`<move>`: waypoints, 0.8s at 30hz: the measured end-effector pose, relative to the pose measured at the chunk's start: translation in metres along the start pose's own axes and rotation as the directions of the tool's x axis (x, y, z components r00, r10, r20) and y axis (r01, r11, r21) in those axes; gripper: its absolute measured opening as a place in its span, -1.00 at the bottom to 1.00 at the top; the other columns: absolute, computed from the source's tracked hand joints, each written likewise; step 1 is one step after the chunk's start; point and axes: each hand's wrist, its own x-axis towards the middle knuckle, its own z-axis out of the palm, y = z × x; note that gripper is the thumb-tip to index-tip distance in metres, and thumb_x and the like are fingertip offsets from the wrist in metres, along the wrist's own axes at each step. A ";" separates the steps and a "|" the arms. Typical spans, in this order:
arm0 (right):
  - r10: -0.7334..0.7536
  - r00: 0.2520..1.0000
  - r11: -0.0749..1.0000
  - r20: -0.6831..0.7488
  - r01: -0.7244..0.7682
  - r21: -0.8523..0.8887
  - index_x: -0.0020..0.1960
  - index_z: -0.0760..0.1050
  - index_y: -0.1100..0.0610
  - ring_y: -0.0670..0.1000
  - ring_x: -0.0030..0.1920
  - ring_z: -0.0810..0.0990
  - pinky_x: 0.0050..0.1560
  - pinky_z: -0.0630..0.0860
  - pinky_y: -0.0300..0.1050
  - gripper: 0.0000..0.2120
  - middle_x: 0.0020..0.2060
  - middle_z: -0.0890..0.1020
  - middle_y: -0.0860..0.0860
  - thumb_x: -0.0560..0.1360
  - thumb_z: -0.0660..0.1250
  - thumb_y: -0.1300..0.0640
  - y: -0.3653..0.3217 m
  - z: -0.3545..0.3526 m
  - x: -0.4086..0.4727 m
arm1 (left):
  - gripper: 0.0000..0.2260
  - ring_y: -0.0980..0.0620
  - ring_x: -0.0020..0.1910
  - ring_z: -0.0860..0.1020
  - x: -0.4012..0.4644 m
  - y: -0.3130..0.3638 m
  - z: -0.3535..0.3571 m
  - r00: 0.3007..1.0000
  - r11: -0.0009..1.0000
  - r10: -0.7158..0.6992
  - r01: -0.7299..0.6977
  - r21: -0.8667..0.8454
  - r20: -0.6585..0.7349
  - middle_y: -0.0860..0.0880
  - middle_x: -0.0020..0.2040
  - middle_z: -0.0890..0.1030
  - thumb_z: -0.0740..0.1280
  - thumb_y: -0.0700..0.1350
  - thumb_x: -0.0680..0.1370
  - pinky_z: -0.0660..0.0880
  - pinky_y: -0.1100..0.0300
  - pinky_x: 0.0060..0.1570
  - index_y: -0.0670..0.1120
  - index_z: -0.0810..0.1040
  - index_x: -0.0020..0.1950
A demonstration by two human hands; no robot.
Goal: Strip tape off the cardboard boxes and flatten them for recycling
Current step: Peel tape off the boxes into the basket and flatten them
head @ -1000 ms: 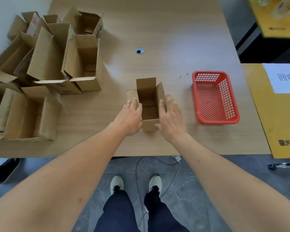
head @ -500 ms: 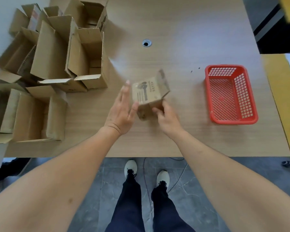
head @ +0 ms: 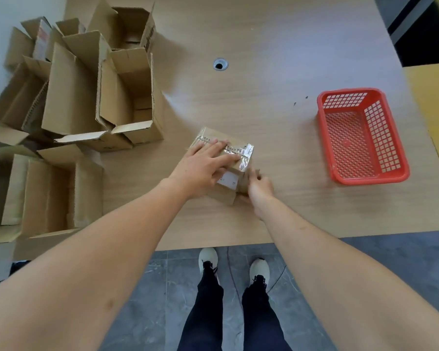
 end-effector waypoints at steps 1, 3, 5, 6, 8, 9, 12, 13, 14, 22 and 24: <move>-0.142 0.983 0.966 -0.116 0.112 -0.234 0.26 0.55 0.12 0.16 0.17 0.62 0.09 0.58 0.00 -0.66 0.15 0.63 0.12 0.68 0.22 -0.10 0.005 -0.005 0.008 | -0.58 -0.05 0.58 0.20 0.002 0.002 0.003 1.000 0.999 -0.010 0.011 0.051 -0.021 0.04 0.60 0.25 0.25 0.04 0.67 0.10 -0.03 0.50 0.32 0.34 0.51; -0.346 0.917 0.861 -0.199 0.225 -0.457 0.28 0.56 0.12 0.15 0.21 0.56 0.17 0.43 -0.06 -0.73 0.19 0.58 0.12 0.67 0.25 0.02 0.007 -0.014 0.013 | -0.56 -0.14 0.41 0.34 0.007 0.009 0.006 0.996 0.991 -0.062 0.069 0.115 -0.062 0.01 0.50 0.35 0.31 0.12 0.62 0.28 -0.09 0.33 0.38 0.36 0.48; -0.448 0.865 0.847 -0.224 0.331 -0.416 0.31 0.55 0.06 0.07 0.14 0.54 0.13 0.36 -0.19 -0.74 0.17 0.53 0.06 0.66 0.24 0.14 0.006 -0.022 0.009 | -0.55 -0.19 0.23 0.38 0.011 0.019 0.010 0.992 0.983 -0.105 0.115 0.140 -0.076 -0.03 0.40 0.40 0.36 0.18 0.58 0.37 -0.09 0.22 0.39 0.38 0.46; -0.479 0.847 0.844 -0.231 0.373 -0.384 0.31 0.56 0.04 0.02 0.09 0.53 0.10 0.33 -0.26 -0.71 0.15 0.49 0.02 0.65 0.22 0.21 0.005 -0.024 0.006 | -0.55 -0.19 0.17 0.38 0.012 0.026 0.012 0.990 0.980 -0.117 0.128 0.153 -0.078 -0.04 0.37 0.40 0.37 0.19 0.56 0.39 -0.10 0.21 0.38 0.40 0.45; -0.539 0.813 0.814 -0.222 0.435 -0.385 0.26 0.63 0.06 0.00 0.07 0.55 0.05 0.34 -0.38 -0.61 0.10 0.48 -0.02 0.60 0.18 0.36 0.002 -0.029 0.000 | -0.54 -0.17 0.14 0.35 0.013 0.037 0.017 0.988 0.974 -0.138 0.149 0.168 -0.072 -0.07 0.33 0.37 0.39 0.18 0.55 0.40 -0.09 0.23 0.37 0.42 0.44; -0.555 0.805 0.806 -0.207 0.459 -0.374 0.22 0.66 0.08 -0.01 0.09 0.57 0.03 0.37 -0.42 -0.58 0.09 0.52 -0.03 0.57 0.16 0.40 0.001 -0.032 -0.002 | -0.55 -0.17 0.16 0.34 0.013 0.041 0.019 0.985 0.973 -0.153 0.163 0.160 -0.076 -0.07 0.32 0.36 0.39 0.16 0.55 0.39 -0.07 0.25 0.36 0.44 0.43; -0.514 0.836 0.851 -0.190 0.471 -0.230 0.10 0.71 0.03 -0.09 0.06 0.66 0.11 0.54 -0.33 -0.62 -0.01 0.70 -0.10 0.55 0.20 0.35 -0.005 -0.038 -0.012 | -0.64 -0.17 0.21 0.35 0.015 0.047 0.017 0.973 0.973 -0.206 0.214 0.081 -0.104 -0.07 0.36 0.35 0.37 0.21 0.55 0.36 -0.04 0.27 0.34 0.53 0.35; -0.494 0.846 0.868 -0.203 0.465 -0.173 0.06 0.71 0.00 -0.11 0.02 0.68 0.12 0.60 -0.23 -0.68 -0.06 0.72 -0.13 0.56 0.25 0.29 -0.005 -0.039 -0.012 | -0.66 -0.18 0.25 0.34 0.018 0.049 0.016 0.970 0.972 -0.221 0.227 0.058 -0.097 -0.08 0.42 0.32 0.35 0.24 0.56 0.35 -0.05 0.29 0.34 0.55 0.33; -0.466 0.859 0.885 -0.214 0.450 -0.121 0.02 0.72 -0.04 -0.12 -0.03 0.70 0.10 0.64 -0.13 -0.75 -0.10 0.73 -0.14 0.55 0.31 0.22 -0.004 -0.040 -0.012 | -0.67 -0.20 0.32 0.32 0.021 0.051 0.015 0.970 0.971 -0.229 0.233 0.049 -0.078 -0.11 0.50 0.28 0.34 0.25 0.56 0.32 -0.08 0.32 0.33 0.55 0.33; -0.222 0.959 0.895 -0.178 0.273 0.354 0.01 0.72 0.17 0.09 -0.03 0.76 0.07 0.68 -0.02 -0.84 -0.10 0.76 0.10 0.49 0.49 0.37 -0.004 -0.043 -0.020 | -0.66 -0.28 0.60 0.11 0.038 0.061 -0.001 0.958 0.954 -0.270 0.279 -0.108 0.093 -0.17 0.64 0.13 0.34 0.18 0.60 0.04 -0.11 0.57 0.14 0.60 0.34; -0.240 0.958 0.900 -0.158 0.281 0.334 0.01 0.72 0.18 0.09 -0.03 0.76 0.07 0.68 -0.07 -0.84 -0.11 0.76 0.10 0.48 0.51 0.38 -0.006 -0.045 -0.026 | -0.68 -0.30 0.61 0.08 0.041 0.064 -0.002 0.958 0.949 -0.267 0.280 -0.145 0.104 -0.13 0.65 0.12 0.37 0.11 0.60 -0.02 -0.14 0.58 0.09 0.62 0.34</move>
